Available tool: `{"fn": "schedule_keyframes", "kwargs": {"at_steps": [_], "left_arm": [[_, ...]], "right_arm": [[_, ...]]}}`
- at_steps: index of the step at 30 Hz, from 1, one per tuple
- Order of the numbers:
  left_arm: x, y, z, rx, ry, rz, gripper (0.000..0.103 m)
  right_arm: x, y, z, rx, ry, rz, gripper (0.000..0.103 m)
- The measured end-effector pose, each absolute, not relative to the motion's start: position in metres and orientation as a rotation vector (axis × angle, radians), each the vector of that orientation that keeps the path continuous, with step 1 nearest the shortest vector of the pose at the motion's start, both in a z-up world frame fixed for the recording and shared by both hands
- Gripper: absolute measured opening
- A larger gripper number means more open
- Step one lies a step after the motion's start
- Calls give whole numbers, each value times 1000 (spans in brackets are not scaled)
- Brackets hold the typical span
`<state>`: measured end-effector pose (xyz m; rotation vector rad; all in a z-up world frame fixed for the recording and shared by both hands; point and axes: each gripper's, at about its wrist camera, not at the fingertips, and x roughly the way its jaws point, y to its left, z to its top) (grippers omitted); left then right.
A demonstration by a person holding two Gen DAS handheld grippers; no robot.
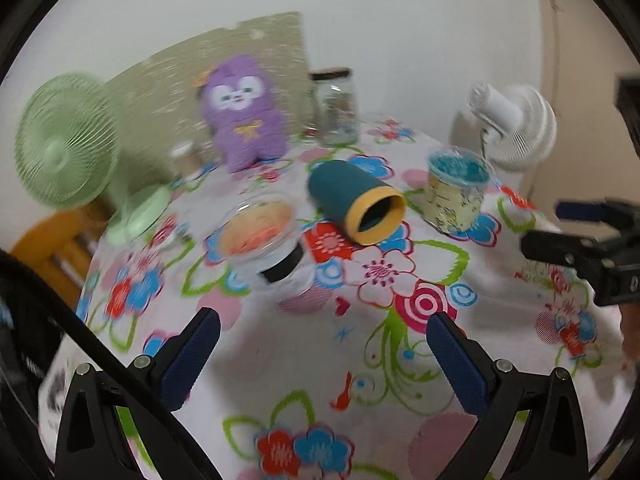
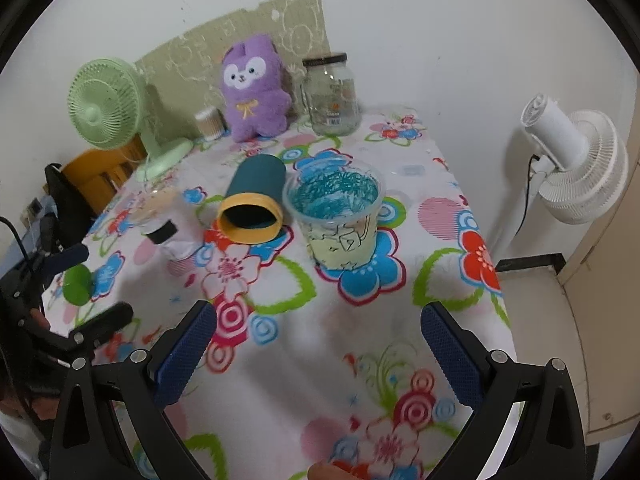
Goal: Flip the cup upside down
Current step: 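Close the right gripper around the clear printed plastic cup, then lift the cup with the right gripper and carry it toward the left tool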
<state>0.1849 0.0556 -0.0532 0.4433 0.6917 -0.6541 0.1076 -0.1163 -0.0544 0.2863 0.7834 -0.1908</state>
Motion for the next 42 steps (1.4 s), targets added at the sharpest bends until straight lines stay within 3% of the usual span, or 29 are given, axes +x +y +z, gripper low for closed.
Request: {"fn": "schedule_keyframes", "kwargs": {"at_steps": [11, 15, 20, 24, 35, 42], "left_arm": [[220, 5, -75, 549, 730, -737, 103], [230, -8, -79, 571, 732, -752, 103], [241, -16, -82, 563, 753, -759, 103], [246, -16, -85, 549, 773, -764, 103], [241, 0, -75, 479, 785, -752, 103], [208, 35, -60, 420, 762, -736, 103]], "right_arm": [[152, -145, -71, 343, 813, -175, 102], [169, -144, -77, 283, 820, -175, 97], [186, -145, -85, 258, 836, -157, 83], [194, -143, -86, 219, 827, -150, 65], [180, -133, -57, 216, 759, -104, 62], [145, -113, -29, 248, 843, 13, 62]]}}
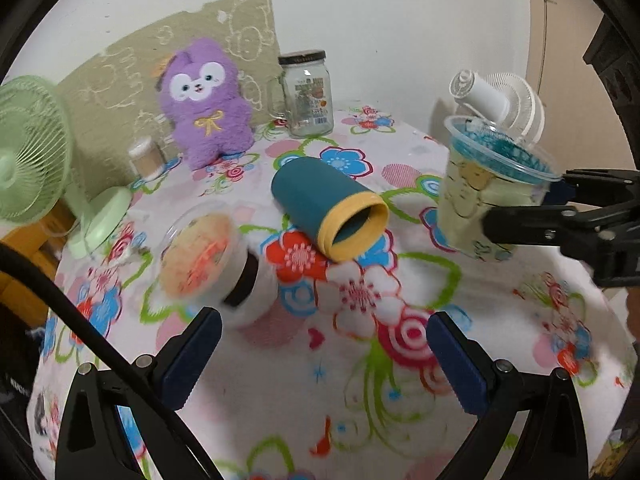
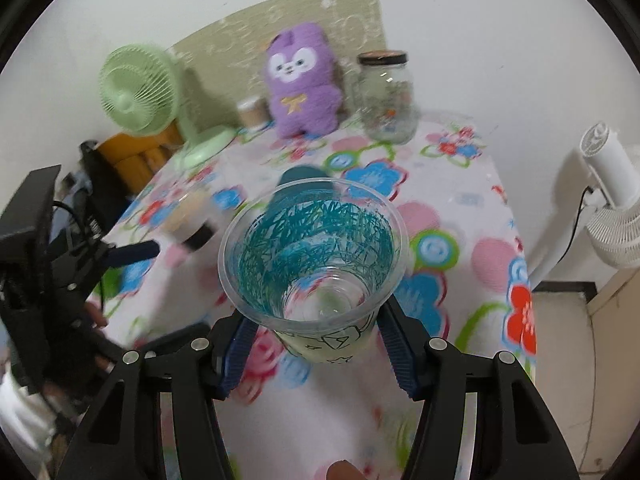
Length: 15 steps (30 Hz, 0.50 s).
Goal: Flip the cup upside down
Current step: 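Lift the cup with the right gripper and carry it toward the left tool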
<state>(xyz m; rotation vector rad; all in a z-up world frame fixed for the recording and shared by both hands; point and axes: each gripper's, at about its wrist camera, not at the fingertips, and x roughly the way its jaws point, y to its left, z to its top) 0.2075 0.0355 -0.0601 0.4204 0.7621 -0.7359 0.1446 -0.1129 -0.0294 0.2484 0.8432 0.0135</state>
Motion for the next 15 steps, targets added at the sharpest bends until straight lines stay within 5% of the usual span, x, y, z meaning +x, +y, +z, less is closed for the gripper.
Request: {"fn": "schedule_keyframes", "kwargs": {"at_steps": [15], "left_arm": [[119, 124, -74, 273, 755, -666, 103]], "right_arm": [[88, -33, -26, 225, 1268, 192, 62]]}}
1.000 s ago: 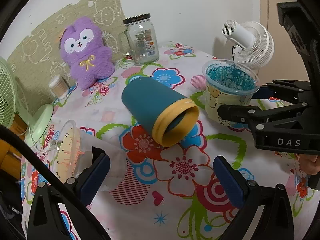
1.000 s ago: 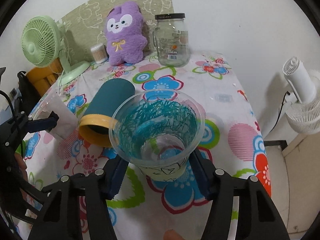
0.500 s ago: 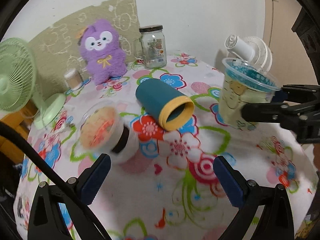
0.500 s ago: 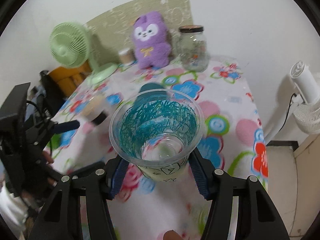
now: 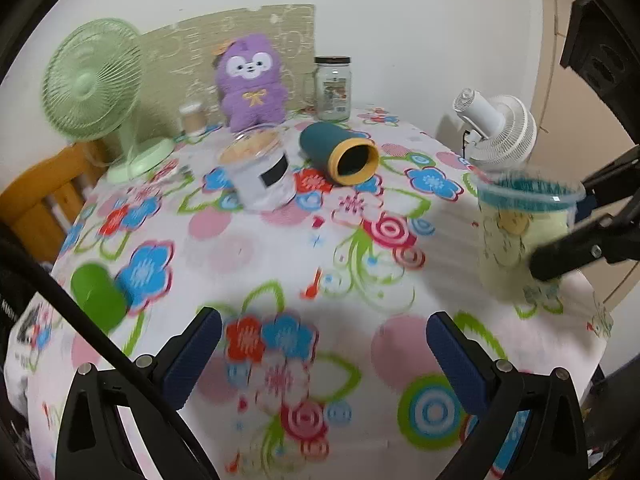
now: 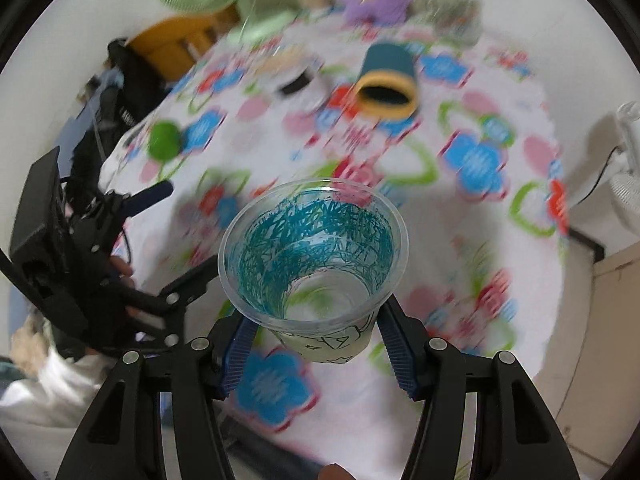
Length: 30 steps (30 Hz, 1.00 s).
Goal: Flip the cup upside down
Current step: 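Lift the cup with the right gripper and carry it toward the left tool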
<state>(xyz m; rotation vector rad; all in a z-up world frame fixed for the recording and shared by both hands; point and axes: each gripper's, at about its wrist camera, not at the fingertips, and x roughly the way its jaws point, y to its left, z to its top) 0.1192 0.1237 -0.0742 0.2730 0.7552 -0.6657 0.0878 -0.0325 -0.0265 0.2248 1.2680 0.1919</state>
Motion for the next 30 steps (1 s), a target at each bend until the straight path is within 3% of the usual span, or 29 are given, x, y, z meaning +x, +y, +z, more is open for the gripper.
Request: {"fn": "schedule_keyframes", "kwargs": {"at_steps": [15, 24, 26, 28, 30], "left_arm": [[91, 195, -87, 183, 743, -568, 103], [89, 194, -89, 193, 740, -575, 103], [90, 194, -90, 183, 745, -573, 103], [91, 195, -90, 167, 754, -583, 103], [92, 196, -89, 149, 760, -591, 103]], "right_arm": [[96, -6, -55, 530, 1553, 237, 62], [118, -15, -75, 544, 1598, 166, 64], [122, -16, -77, 533, 1599, 153, 69], [127, -18, -77, 517, 1598, 138, 83], [133, -21, -77, 495, 1584, 120, 85]]}}
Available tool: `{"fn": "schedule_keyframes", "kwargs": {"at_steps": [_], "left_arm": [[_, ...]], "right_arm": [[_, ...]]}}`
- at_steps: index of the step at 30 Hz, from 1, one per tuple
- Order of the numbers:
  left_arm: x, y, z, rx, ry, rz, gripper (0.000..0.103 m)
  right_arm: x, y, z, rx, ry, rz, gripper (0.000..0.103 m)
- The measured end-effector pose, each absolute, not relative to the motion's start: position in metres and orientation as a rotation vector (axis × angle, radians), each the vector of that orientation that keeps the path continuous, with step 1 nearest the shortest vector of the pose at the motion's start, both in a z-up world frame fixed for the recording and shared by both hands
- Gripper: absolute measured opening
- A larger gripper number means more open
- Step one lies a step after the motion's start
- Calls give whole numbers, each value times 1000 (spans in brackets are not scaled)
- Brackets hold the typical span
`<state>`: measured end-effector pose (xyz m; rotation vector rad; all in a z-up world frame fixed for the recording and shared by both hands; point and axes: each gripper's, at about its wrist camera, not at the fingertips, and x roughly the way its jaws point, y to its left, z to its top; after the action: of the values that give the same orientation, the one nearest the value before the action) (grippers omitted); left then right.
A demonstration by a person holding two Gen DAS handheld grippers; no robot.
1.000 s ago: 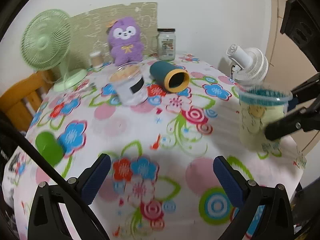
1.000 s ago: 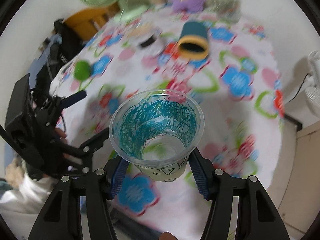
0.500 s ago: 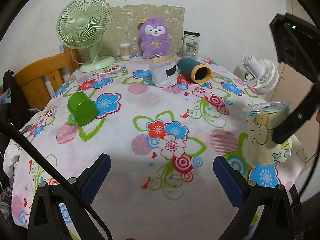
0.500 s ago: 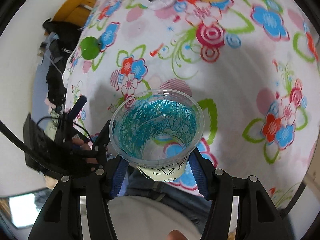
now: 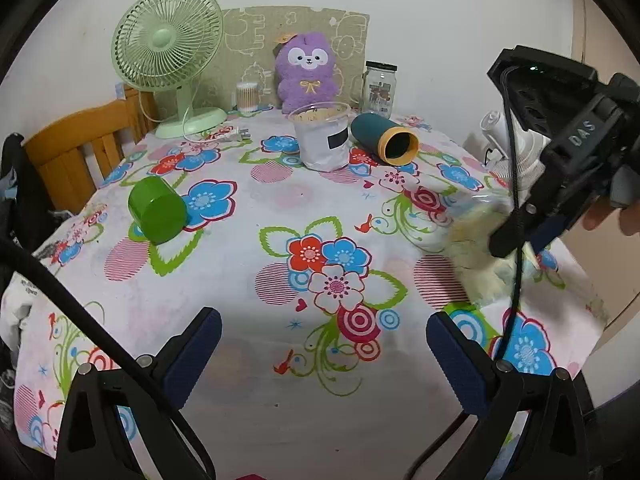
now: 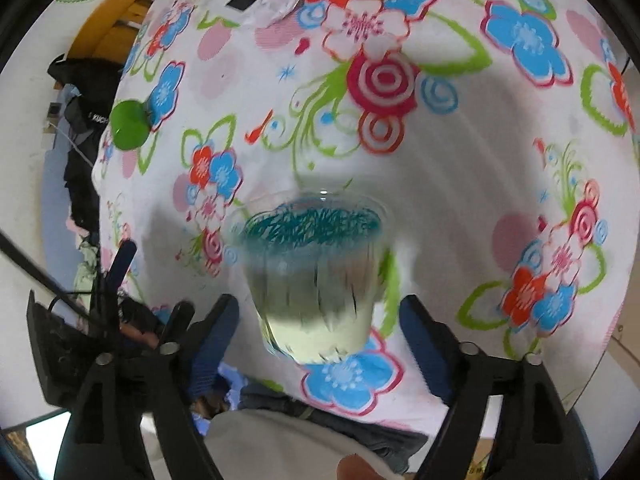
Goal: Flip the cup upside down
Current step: 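Lift the cup with the right gripper and carry it toward the left tool, then lower the cup onto the table and open the right gripper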
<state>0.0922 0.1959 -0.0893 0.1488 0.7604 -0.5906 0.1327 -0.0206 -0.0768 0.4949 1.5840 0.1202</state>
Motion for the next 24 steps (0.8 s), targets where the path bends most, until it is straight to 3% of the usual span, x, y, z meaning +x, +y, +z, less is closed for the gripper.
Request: {"fn": "schedule_keyframes", "kwargs": {"at_steps": [12, 24], "left_arm": [[101, 200, -83, 113, 780, -591, 103], [115, 197, -64, 18, 805, -612, 103]], "right_arm": [[132, -32, -54, 488, 1490, 177, 85], [59, -41, -27, 364, 1355, 215, 85]]}}
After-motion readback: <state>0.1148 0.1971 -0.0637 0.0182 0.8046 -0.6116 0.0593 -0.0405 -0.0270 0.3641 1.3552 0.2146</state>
